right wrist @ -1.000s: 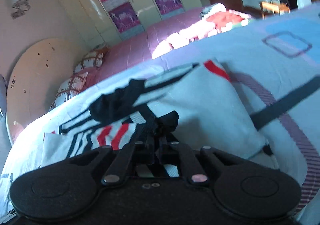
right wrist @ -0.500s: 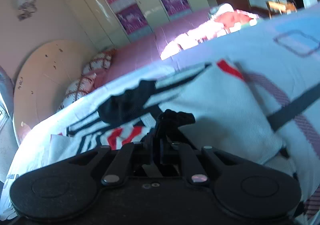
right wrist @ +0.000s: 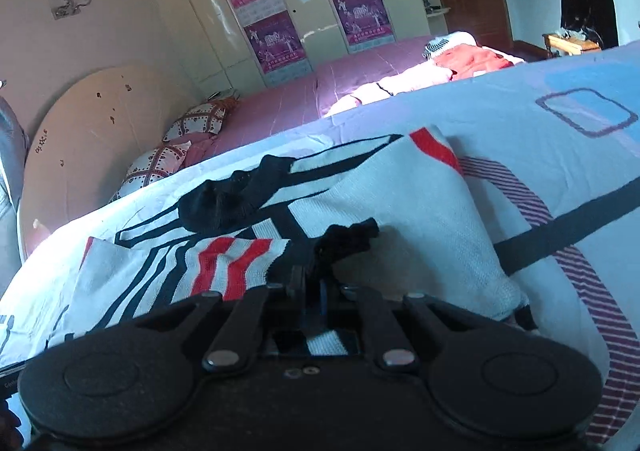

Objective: Fold small clothes

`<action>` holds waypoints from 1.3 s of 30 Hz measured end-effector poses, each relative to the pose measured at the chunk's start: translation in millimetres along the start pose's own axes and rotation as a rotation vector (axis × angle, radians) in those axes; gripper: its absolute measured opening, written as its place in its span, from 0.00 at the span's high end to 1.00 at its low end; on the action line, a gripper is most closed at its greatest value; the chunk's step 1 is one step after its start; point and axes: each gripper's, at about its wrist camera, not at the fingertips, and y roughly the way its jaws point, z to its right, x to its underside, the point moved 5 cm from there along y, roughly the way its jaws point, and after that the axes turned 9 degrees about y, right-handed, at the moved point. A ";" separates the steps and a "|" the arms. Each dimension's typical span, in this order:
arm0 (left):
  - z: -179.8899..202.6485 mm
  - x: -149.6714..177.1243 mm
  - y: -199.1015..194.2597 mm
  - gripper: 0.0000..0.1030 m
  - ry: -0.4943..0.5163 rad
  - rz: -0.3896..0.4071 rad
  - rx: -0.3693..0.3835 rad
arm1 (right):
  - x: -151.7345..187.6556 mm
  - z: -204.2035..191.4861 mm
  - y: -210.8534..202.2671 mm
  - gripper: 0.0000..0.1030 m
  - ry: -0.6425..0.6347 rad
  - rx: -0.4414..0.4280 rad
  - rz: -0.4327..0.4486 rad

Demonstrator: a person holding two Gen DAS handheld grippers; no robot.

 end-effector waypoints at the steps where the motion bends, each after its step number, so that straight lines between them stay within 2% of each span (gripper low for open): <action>1: 0.6 -0.1 0.1 0.57 0.006 -0.003 -0.001 | 1.1 3.6 5.4 0.88 -0.007 0.034 -0.026; 2: 1.4 -0.9 -0.1 0.57 0.014 -0.007 -0.003 | 2.1 9.4 11.5 0.88 0.000 0.059 -0.063; 3: 1.8 -1.8 -0.8 0.57 0.015 -0.011 -0.002 | 2.4 13.2 12.4 0.85 0.013 0.044 -0.077; 6: 0.6 -3.8 -8.8 0.57 -0.006 -0.003 0.019 | -1.9 16.4 2.0 0.76 0.024 0.040 -0.064; 9: 0.5 -8.5 -28.8 0.57 -0.024 0.056 0.030 | -5.4 17.0 -13.7 0.79 0.040 0.008 -0.028; 12: 9.6 -25.0 -47.2 0.57 -0.027 0.143 0.071 | -9.5 11.2 -29.9 0.79 0.022 -0.016 0.044; 15: 26.0 -45.2 -44.8 0.57 -0.007 0.183 0.116 | -12.7 1.3 -28.0 0.79 0.005 -0.043 0.041; 20: 52.3 -59.3 2.3 0.57 0.078 0.101 0.187 | -9.9 -14.9 -5.6 0.79 -0.054 -0.061 -0.002; 23: 52.3 -73.9 25.0 0.57 0.117 0.093 0.174 | -12.0 -17.8 7.2 0.79 -0.073 -0.050 -0.008; 26: 43.4 -90.4 50.6 0.57 0.114 0.078 0.175 | -19.2 -16.2 16.5 0.77 -0.037 -0.057 0.000; 29: 31.0 -93.9 84.1 0.56 0.086 0.002 0.161 | -20.9 -22.5 33.1 0.76 -0.034 -0.089 -0.037; 30: 24.8 -91.2 91.8 0.56 0.065 -0.007 0.151 | -18.3 -24.5 41.3 0.78 -0.048 -0.083 -0.058; 31: 19.4 -89.4 94.2 0.56 0.046 0.000 0.144 | -15.1 -22.1 51.5 0.83 -0.056 -0.042 -0.082; 32: 15.3 -88.0 94.7 0.56 0.016 0.004 0.153 | -13.5 -14.9 58.5 0.95 -0.045 0.001 -0.075; 33: 11.8 -86.9 94.3 0.56 -0.010 0.006 0.155 | -15.3 -6.8 58.8 1.00 -0.003 0.001 -0.054; 35: 10.2 -84.2 93.4 0.56 -0.008 0.013 0.150 | -19.0 3.9 57.0 1.00 0.076 -0.012 -0.057; 37: 12.2 -83.3 86.9 0.56 0.003 0.007 0.131 | -20.5 5.1 52.0 0.93 0.083 -0.017 -0.066; 38: 14.6 -84.4 77.1 0.56 0.005 0.018 0.121 | -22.7 4.1 43.6 0.75 0.080 -0.019 -0.058; 39: 20.9 -84.0 63.6 0.55 0.014 0.045 0.147 | -24.7 2.8 33.5 0.67 0.067 -0.025 -0.027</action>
